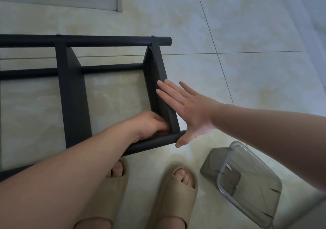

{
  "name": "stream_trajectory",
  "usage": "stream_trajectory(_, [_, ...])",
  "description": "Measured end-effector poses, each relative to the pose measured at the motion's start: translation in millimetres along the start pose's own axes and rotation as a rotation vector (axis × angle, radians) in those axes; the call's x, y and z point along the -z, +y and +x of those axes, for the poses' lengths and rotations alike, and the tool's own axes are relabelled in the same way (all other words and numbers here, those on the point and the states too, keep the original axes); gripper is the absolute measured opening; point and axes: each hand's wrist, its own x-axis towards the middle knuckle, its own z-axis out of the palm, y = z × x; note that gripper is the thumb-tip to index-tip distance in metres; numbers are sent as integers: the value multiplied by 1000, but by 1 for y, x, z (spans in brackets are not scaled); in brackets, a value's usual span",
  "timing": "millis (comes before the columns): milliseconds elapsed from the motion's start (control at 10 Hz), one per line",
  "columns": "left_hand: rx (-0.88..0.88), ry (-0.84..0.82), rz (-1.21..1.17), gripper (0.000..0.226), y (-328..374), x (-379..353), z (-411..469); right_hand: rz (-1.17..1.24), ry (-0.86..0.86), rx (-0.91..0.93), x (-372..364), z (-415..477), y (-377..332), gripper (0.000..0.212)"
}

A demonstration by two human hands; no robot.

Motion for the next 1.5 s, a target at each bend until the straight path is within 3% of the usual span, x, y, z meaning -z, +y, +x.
stream_trajectory(200, [48, -66, -147, 7, -1, 0, 5, -4, 2, -3, 0, 1, -1, 149])
stream_trajectory(600, [173, -185, -304, 27, -4, -1, 8, -12, 0, -8, -1, 1, -2, 149])
stream_trajectory(800, [213, -247, -276, 21, -3, 1, 6, -16, 5, -14, -2, 1, -2, 149])
stream_trajectory(1000, [118, -187, -225, 10, -6, -1, 10, -15, 15, -8, -3, 2, -1, 148])
stream_trajectory(1300, [131, -250, -274, 17, -6, 1, 9, -9, 21, -8, -4, 2, -1, 148])
stream_trajectory(1500, [62, -161, -211, 11, -8, -1, 10, -13, 15, -10, -4, 2, -2, 149])
